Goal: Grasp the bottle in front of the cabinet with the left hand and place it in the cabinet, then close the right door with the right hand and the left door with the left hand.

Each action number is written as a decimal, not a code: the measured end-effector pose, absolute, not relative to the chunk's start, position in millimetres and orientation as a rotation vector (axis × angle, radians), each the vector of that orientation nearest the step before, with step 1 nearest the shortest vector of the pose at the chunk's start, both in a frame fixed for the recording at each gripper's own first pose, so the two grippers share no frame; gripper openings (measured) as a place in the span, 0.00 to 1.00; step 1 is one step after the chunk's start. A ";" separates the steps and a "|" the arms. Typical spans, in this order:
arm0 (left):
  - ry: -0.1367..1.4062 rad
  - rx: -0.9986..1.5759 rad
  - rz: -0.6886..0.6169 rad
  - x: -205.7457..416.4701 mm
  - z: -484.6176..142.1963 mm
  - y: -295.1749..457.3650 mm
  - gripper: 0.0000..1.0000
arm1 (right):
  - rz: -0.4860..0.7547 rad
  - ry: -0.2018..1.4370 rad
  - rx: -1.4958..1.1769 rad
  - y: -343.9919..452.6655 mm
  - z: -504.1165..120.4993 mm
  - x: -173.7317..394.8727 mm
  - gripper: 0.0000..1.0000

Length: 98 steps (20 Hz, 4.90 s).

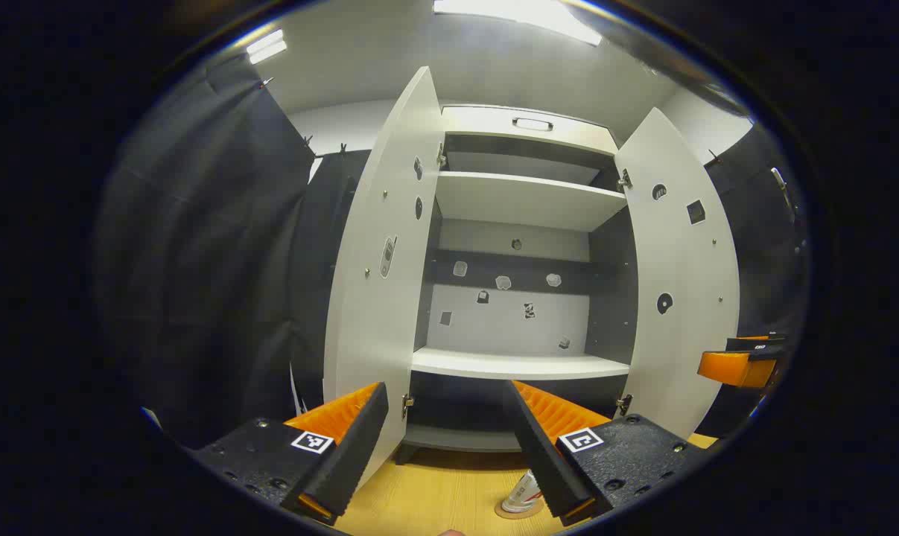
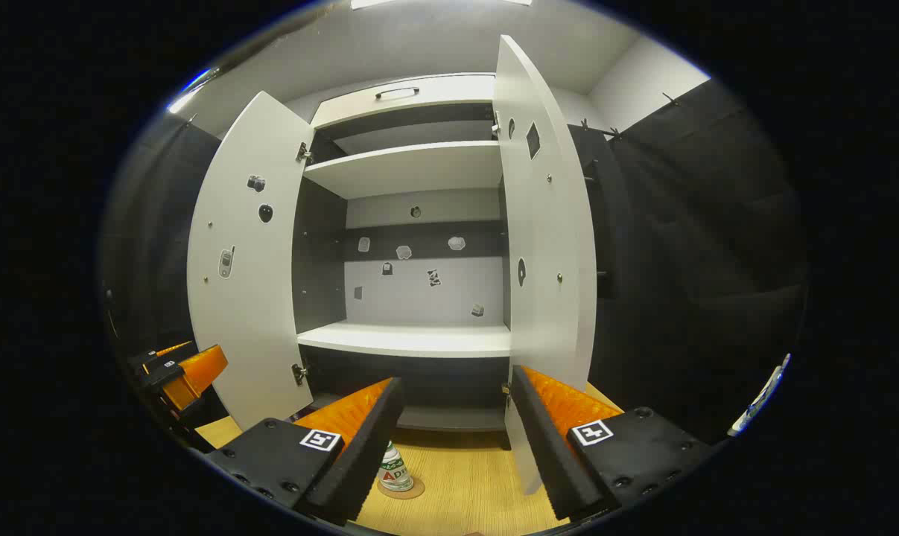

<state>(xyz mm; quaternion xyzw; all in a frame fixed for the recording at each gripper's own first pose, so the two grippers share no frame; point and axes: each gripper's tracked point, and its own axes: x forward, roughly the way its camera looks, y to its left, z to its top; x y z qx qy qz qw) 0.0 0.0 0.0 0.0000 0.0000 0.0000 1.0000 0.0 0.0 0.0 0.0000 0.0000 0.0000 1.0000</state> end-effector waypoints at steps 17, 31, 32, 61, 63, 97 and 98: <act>0.022 -0.030 -0.063 11.5 -10.7 -26.5 0.95 | -0.018 0.006 -0.008 -11.2 -1.6 -8.8 0.96; 0.189 -0.038 -0.279 54.2 -165.2 -155.5 0.95 | -0.089 0.035 0.001 -63.9 -8.8 -32.8 0.97; 0.207 -0.033 -0.276 54.8 -181.4 -156.4 0.95 | -0.099 0.039 -0.006 -69.7 -9.3 -33.1 0.96; 0.358 0.099 -0.295 33.7 -207.1 -139.9 0.77 | -0.140 0.034 0.037 -95.8 -23.6 -41.2 0.97; 0.323 0.072 -0.286 38.0 -167.9 -135.3 0.78 | -0.141 0.034 0.042 -96.9 -25.0 -42.8 0.97; 0.386 0.009 -0.221 353.2 -55.4 -180.0 0.78 | -0.535 0.041 0.104 -217.5 -45.7 -106.3 0.98; 0.383 0.010 -0.222 352.0 -54.4 -179.8 0.78 | -0.535 0.042 0.104 -218.3 -46.3 -105.6 0.98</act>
